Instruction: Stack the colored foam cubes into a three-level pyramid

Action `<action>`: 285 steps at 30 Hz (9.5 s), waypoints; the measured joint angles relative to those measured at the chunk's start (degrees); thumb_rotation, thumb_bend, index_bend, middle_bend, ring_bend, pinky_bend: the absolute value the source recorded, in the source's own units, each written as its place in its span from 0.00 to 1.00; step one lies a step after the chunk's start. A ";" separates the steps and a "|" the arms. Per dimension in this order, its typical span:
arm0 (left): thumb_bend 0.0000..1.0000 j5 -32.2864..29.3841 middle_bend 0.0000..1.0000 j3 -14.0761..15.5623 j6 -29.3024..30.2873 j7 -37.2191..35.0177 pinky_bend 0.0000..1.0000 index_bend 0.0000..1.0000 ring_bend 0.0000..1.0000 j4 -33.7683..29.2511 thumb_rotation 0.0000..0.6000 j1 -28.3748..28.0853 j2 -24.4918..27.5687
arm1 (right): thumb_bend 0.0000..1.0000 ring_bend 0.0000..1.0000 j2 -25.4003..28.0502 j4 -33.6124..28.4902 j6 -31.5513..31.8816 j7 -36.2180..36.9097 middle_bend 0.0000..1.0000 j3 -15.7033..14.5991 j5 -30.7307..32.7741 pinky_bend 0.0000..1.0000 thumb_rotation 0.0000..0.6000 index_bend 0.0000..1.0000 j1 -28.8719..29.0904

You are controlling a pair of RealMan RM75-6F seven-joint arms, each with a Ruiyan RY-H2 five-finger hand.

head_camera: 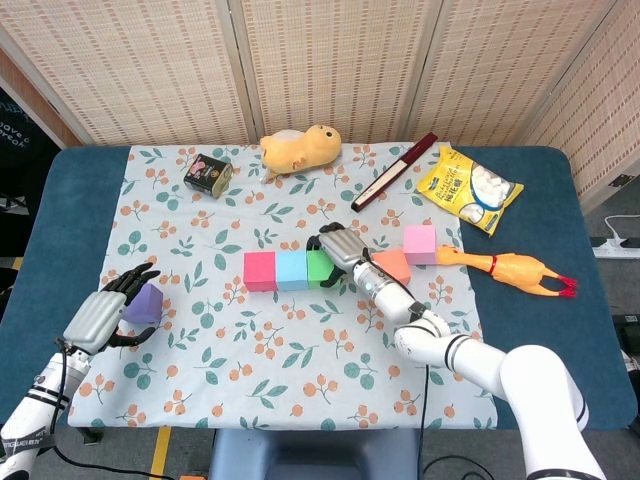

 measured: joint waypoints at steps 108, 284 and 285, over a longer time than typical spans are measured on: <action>0.28 -2.17 0.00 -0.25 -4.39 2.79 0.18 0.09 0.08 2.14 1.00 -2.26 -0.89 | 0.03 0.00 14.51 -25.25 6.70 -8.33 0.20 -6.12 6.24 0.02 1.00 0.00 -7.31; 0.29 -87.06 0.13 -9.33 -10.62 61.23 0.35 0.12 0.29 4.63 1.00 -54.81 -18.00 | 0.03 0.00 47.80 -50.30 39.37 8.41 0.20 -11.03 -21.61 0.01 1.00 0.00 -43.72; 0.29 -87.03 0.13 -9.28 -10.58 61.34 0.35 0.11 0.29 4.56 1.00 -54.81 -17.98 | 0.03 0.00 47.82 -50.33 39.37 8.49 0.20 -11.04 -21.63 0.01 1.00 0.00 -43.74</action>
